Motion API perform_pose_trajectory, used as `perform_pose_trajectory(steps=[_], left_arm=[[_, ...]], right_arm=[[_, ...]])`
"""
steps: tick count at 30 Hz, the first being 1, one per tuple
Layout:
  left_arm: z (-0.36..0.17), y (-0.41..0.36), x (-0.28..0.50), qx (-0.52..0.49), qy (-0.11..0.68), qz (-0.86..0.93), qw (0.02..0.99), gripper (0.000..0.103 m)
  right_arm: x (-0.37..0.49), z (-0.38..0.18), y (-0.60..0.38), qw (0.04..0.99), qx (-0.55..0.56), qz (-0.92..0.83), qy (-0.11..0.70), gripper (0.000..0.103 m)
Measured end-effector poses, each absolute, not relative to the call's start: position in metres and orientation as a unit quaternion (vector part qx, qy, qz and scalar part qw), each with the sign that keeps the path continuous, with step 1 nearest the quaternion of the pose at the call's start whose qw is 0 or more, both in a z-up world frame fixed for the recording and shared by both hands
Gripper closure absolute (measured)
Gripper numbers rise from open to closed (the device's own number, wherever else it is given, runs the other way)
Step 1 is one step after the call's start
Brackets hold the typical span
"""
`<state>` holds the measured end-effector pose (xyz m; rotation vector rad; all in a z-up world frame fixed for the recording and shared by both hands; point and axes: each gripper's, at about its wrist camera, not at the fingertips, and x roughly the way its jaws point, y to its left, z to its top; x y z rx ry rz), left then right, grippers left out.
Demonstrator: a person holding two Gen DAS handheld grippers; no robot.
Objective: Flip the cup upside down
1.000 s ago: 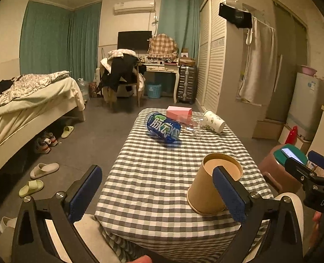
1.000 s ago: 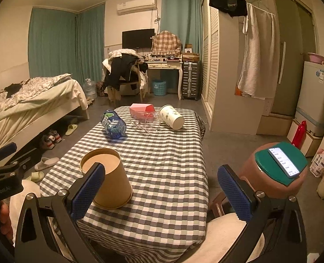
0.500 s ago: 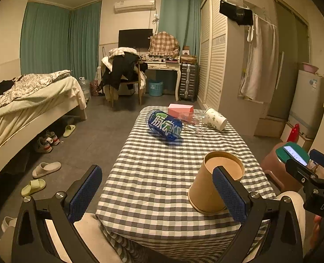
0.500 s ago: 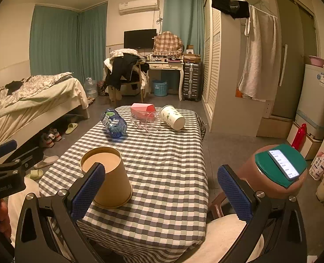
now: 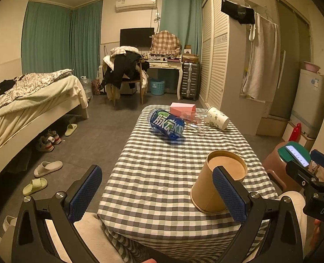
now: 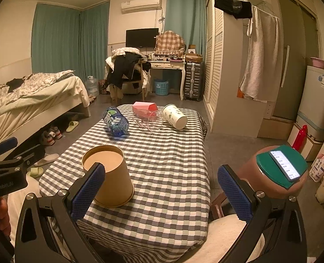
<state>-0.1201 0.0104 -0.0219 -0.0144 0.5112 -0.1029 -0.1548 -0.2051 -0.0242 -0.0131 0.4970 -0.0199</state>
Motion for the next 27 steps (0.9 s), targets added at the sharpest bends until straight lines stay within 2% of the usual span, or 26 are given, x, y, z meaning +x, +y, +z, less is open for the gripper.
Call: perform_pose_trajectory(steps=[27], left_arm=[[-0.0225,0.0104,-0.1201,-0.005,0.253,-0.048,0.966,0.000]], right_arm=[[-0.1542,-0.0289,-0.2019,0.966,-0.012,-0.007,0.256,0.000]])
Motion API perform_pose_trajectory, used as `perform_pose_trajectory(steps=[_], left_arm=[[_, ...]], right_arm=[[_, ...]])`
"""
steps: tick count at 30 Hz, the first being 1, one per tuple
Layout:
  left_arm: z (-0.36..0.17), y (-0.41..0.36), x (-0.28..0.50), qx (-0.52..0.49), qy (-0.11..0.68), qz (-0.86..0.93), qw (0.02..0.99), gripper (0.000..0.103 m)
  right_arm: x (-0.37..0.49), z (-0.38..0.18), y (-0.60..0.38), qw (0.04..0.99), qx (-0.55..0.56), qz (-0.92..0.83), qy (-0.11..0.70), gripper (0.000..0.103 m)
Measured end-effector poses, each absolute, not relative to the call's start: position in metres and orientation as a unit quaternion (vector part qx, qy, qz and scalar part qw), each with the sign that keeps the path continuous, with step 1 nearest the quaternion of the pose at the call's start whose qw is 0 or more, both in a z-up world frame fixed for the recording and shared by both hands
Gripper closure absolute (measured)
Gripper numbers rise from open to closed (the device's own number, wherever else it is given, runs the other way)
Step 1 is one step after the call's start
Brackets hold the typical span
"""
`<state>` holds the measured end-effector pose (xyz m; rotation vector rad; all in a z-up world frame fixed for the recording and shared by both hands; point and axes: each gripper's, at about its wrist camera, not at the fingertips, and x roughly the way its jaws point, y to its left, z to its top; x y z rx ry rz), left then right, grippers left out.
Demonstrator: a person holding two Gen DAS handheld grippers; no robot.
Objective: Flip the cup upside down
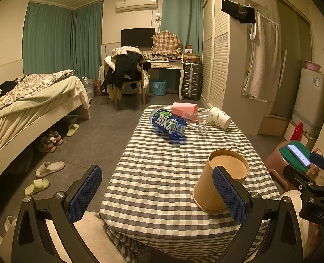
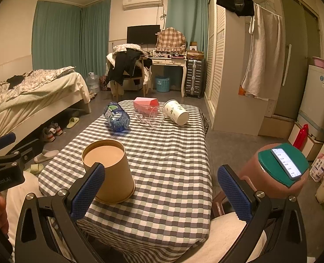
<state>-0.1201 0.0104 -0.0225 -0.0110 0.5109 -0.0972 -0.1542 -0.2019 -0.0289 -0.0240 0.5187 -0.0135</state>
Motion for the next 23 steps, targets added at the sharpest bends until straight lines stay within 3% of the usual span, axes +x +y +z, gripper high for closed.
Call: perform_pose_trajectory(steps=[23], left_arm=[[-0.0267,0.0157,-0.1222,0.001,0.259,-0.042,0.965,0.000]], right_arm=[[-0.1519,-0.0364,-0.1999,0.964,-0.012,-0.002,0.267,0.000]])
